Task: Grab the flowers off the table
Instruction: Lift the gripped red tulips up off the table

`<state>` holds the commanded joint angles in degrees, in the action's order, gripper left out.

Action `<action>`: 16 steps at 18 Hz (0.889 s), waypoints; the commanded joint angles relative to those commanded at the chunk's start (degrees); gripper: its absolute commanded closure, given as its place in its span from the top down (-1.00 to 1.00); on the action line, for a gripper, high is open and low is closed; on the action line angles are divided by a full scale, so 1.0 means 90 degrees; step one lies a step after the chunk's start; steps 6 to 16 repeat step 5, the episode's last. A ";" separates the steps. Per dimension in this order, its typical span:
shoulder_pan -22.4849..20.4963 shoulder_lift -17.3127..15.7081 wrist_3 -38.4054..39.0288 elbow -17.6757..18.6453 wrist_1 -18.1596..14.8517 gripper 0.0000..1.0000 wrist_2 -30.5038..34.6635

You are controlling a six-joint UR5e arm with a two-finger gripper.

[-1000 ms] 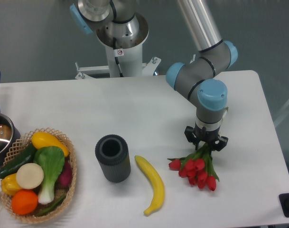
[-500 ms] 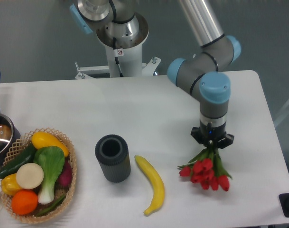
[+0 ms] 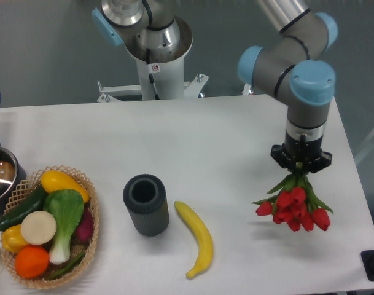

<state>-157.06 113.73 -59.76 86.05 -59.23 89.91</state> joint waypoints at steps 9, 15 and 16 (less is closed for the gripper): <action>0.0020 0.0000 -0.0117 -0.0186 -0.0342 -1.00 0.0078; 0.0020 0.0000 -0.0117 -0.0186 -0.0342 -1.00 0.0078; 0.0020 0.0000 -0.0117 -0.0186 -0.0342 -1.00 0.0078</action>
